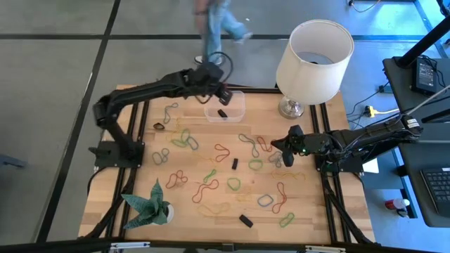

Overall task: Pick and place rubber bands into bin
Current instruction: Put the red rubber band into the transparent bin

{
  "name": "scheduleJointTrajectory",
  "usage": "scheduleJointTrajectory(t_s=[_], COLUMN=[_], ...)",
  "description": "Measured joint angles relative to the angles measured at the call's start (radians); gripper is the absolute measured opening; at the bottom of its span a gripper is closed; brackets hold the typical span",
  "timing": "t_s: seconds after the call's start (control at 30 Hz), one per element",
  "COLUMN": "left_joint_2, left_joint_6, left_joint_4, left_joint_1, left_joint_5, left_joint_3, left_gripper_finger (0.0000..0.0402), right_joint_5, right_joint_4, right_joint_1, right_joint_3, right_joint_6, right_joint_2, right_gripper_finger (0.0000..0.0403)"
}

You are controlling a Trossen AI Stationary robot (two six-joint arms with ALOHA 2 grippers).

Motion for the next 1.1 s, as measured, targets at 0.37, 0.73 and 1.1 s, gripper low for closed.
scheduleJointTrajectory(t_s=[0.37, 0.73, 1.1], left_joint_2=[0.389, 0.548, 0.555], left_joint_6=[-0.053, -0.098, -0.097], left_joint_4=[-0.278, -0.296, -0.291], left_joint_1=[0.035, 0.091, 0.091], left_joint_5=[0.142, 0.182, 0.181], left_joint_3=[0.278, 0.287, 0.287], left_gripper_finger=[0.0002, 0.0005, 0.0072], right_joint_5=[0.0, 0.0, 0.0], right_joint_4=[0.0, 0.0, 0.0], right_joint_1=[0.0, 0.0, 0.0], right_joint_3=[0.0, 0.0, 0.0], right_joint_6=[0.004, 0.006, 0.004], right_joint_2=[0.0, 0.0, 0.0], right_gripper_finger=[0.0018, 0.0018, 0.0018])
